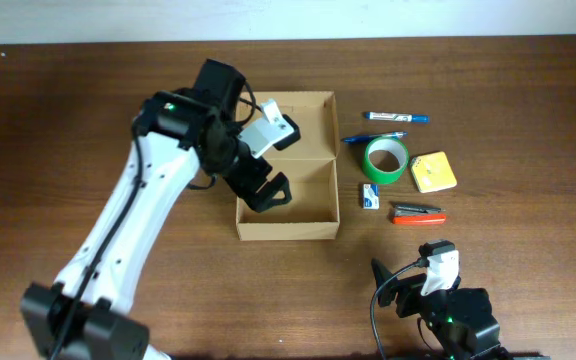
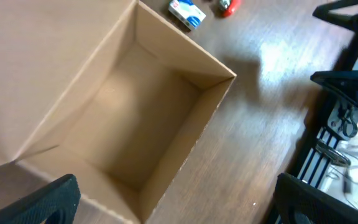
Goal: Pack container
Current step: 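Lift the left gripper off the box and retract it left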
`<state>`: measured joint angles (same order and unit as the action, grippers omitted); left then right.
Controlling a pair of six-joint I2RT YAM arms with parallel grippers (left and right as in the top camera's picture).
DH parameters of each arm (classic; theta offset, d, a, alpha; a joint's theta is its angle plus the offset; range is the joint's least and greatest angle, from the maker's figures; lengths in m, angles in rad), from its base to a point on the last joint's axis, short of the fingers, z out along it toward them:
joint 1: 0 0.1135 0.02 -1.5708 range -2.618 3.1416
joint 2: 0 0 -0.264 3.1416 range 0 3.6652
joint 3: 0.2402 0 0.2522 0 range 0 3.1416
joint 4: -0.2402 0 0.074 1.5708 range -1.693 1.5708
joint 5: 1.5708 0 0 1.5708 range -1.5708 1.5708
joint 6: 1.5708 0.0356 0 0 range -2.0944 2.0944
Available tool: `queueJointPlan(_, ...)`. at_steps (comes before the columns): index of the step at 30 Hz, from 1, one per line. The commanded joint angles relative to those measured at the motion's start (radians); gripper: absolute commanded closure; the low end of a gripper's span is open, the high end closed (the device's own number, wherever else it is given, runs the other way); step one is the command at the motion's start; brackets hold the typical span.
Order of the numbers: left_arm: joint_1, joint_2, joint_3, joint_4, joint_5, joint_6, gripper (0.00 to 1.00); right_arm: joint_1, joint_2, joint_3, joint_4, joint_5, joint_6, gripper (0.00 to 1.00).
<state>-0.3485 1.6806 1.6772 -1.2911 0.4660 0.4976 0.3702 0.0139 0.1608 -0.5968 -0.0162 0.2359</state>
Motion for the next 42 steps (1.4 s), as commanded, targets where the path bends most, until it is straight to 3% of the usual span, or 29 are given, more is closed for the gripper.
queueJointPlan(1,0.059,-0.116,0.024,-0.002,-0.019,-0.034,0.01,0.009,-0.011,-0.007,0.003,0.002,0.001,0.01)
queueJointPlan(5,0.150,-0.195,0.024,-0.012,-0.034,-0.034,0.00,0.009,-0.011,-0.007,0.003,0.002,0.001,0.01)
queueJointPlan(11,0.242,-0.280,0.024,-0.076,-0.203,-0.032,0.00,0.009,-0.011,-0.007,0.003,0.002,0.001,0.01)
queueJointPlan(15,0.240,-0.290,0.023,-0.124,-0.230,0.020,0.00,0.009,-0.011,-0.007,0.003,0.002,0.001,0.01)
queueJointPlan(42,0.240,-0.288,0.023,-0.116,-0.228,0.019,0.00,0.009,-0.011,-0.007,0.003,0.002,0.001,0.01)
